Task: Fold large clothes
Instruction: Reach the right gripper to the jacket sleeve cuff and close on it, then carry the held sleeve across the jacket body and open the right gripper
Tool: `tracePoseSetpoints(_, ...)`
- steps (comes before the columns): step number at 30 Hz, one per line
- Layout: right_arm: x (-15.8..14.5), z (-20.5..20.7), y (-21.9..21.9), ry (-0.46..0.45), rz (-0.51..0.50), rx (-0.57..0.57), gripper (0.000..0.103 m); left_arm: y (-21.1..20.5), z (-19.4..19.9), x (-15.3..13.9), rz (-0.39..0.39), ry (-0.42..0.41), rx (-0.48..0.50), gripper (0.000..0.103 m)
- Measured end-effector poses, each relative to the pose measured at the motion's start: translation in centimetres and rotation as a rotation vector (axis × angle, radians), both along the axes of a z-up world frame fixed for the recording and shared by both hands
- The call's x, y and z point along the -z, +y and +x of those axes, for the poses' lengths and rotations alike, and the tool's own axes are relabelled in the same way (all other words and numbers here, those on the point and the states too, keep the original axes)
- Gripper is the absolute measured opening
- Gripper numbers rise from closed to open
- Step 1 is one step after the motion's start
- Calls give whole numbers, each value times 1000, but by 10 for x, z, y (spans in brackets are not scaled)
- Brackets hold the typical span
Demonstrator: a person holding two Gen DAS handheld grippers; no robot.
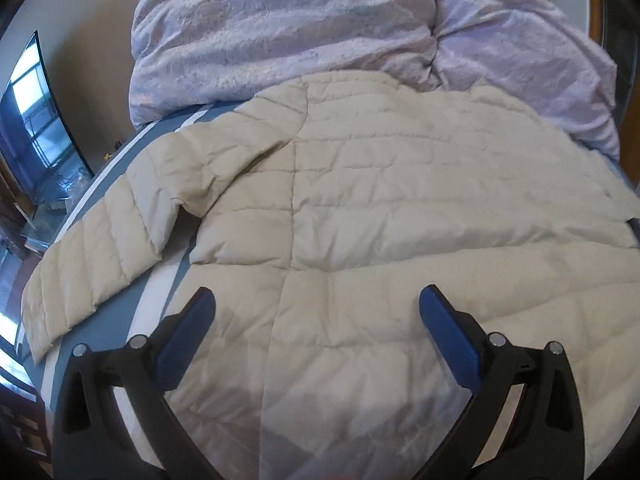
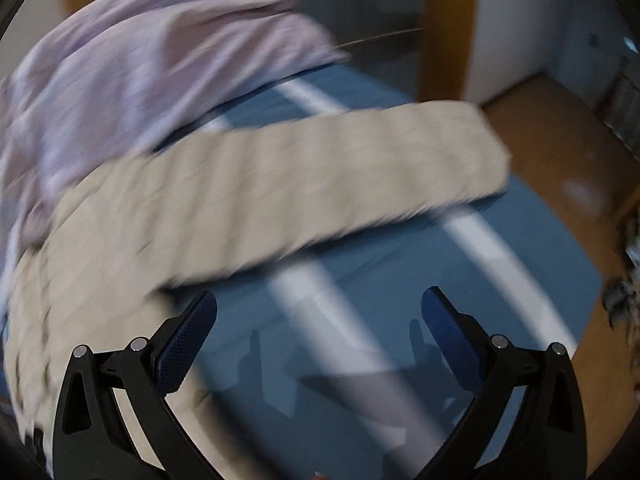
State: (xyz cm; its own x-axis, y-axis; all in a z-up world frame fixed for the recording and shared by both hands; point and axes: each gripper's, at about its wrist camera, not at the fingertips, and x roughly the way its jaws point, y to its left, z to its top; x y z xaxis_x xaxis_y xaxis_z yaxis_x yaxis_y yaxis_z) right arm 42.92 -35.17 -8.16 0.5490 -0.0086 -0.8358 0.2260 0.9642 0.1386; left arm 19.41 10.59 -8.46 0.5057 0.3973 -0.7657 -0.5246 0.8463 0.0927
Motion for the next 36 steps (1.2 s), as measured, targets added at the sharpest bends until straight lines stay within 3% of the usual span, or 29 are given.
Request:
tracePoseSetpoints(6, 11, 39, -79, -1, 29, 241, 102, -1, 9, 16, 9, 24, 3, 101)
tracePoseSetpoints(16, 38, 56, -128, 24, 186, 404, 72, 6, 12, 22, -47, 37, 3, 101)
tracePoseSetpoints(22, 41, 56, -125, -26, 115, 382, 63, 7, 13, 23, -56, 38, 4, 101)
tracePoseSetpoints(24, 42, 55, -120, -45, 87, 374, 52, 7, 13, 23, -57, 38, 4, 101)
tracePoseSetpoints(26, 43, 56, -116, -63, 91, 338, 28, 7, 13, 23, -57, 38, 4, 101)
tracePoseSetpoints(29, 39, 59, -112, -64, 110, 316, 12, 7, 13, 23, -56, 39, 4, 101)
tracePoseSetpoints(36, 2, 62, -54, -161, 29, 178, 10, 7, 12, 24, -67, 34, 3, 101)
